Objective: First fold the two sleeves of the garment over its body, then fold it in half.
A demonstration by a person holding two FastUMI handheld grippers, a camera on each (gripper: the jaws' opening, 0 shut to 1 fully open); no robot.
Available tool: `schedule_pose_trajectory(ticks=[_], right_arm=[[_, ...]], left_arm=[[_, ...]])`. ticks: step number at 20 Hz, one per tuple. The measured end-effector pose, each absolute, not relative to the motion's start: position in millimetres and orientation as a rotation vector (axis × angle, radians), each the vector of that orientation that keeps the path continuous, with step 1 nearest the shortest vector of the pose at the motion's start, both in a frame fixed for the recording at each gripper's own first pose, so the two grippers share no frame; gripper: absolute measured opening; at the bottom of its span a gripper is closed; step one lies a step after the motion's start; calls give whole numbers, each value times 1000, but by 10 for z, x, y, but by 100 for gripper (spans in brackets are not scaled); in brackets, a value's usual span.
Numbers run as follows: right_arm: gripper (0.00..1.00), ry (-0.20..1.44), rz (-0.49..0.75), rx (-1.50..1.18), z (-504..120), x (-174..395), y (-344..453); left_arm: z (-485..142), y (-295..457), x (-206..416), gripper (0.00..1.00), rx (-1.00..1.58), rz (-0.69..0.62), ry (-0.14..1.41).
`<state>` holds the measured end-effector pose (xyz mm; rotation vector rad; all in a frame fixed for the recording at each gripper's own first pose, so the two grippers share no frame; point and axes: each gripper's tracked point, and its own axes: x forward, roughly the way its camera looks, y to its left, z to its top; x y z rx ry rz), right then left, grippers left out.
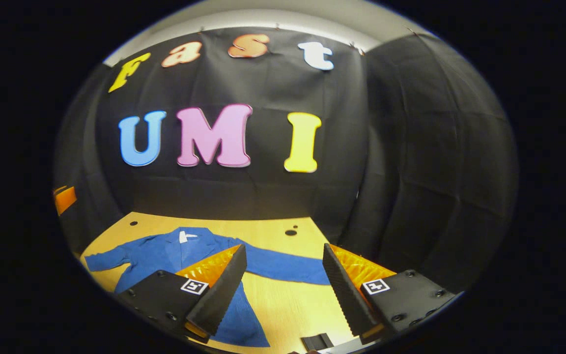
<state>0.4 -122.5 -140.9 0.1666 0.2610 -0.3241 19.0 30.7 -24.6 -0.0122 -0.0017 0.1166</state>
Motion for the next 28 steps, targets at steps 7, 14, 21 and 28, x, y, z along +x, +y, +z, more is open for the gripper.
schedule_pose_trajectory(ticks=[7, 14, 21, 28], right_arm=[[98, 518, -428, 204, -2767, 463, -2473], [100, 807, -498, 399, -4122, 667, -2979], [82, 900, -478, 380, -4436, 805, -2994], [5, 902, -482, 479, -4406, 828, -2889]], left_arm=[[-318, 125, 410, 81, 0, 201, 66], [-591, -60, 582, 81, 25, 311, 208], [-778, -315, 640, 81, 41, 334, 271], [-654, -227, 657, 81, 47, 315, 224]])
